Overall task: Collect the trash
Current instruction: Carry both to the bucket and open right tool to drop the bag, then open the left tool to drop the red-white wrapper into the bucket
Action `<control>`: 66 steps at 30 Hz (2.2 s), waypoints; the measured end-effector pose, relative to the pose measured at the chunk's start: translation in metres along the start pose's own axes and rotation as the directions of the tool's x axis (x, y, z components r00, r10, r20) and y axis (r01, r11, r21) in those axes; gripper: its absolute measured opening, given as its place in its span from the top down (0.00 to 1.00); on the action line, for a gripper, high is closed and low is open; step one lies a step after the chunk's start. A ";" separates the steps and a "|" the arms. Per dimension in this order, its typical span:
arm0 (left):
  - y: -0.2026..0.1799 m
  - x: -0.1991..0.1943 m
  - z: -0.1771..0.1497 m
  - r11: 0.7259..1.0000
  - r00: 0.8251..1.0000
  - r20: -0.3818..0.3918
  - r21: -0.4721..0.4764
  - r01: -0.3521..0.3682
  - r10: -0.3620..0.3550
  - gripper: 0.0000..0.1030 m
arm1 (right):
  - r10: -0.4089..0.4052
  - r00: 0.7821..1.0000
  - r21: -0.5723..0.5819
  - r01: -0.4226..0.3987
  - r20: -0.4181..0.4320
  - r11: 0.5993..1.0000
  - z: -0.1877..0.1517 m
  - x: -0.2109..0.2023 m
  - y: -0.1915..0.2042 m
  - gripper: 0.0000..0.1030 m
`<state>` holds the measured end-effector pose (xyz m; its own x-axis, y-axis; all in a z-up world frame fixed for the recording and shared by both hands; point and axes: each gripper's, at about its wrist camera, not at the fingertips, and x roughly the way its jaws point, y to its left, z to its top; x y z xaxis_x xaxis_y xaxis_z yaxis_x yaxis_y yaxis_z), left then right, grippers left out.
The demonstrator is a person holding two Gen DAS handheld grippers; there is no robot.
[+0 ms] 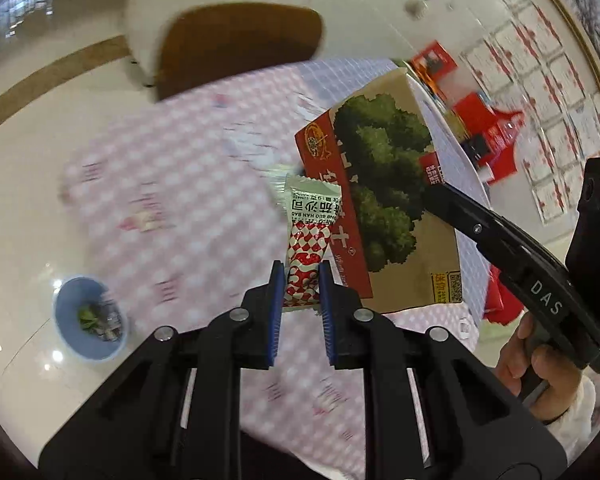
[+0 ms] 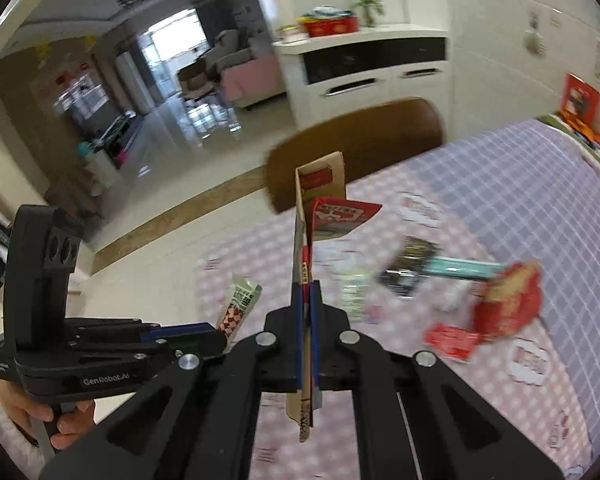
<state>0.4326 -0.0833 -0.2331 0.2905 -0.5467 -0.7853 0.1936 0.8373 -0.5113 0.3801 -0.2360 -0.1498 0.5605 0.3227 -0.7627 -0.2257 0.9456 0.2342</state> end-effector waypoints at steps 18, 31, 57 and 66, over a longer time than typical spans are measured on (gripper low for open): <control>0.262 -0.122 -0.114 0.875 0.959 -0.020 -0.404 -0.267 0.284 0.83 | 0.252 0.924 -0.090 -0.288 -0.289 0.953 -0.057 0.160 0.246 0.96; 0.317 -0.115 -0.140 0.834 0.960 -0.058 -0.482 -0.268 0.275 0.83 | 0.164 0.905 -0.102 -0.220 -0.393 0.970 -0.096 0.232 0.292 0.95; 0.291 -0.089 -0.120 0.873 0.962 -0.102 -0.403 -0.273 0.254 0.83 | 0.063 0.935 -0.088 -0.100 -0.349 0.991 -0.095 0.203 0.252 0.53; 0.265 -0.086 -0.104 0.891 0.956 -0.112 -0.346 -0.293 0.271 0.83 | 0.062 0.951 -0.042 -0.078 -0.302 0.996 -0.084 0.176 0.231 0.51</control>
<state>0.3615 0.1855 -0.3374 0.2247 -0.2954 -0.9286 -0.2369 0.9078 -0.3461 0.3596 0.0357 -0.2806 0.2792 0.3530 -0.8930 -0.3015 0.9152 0.2675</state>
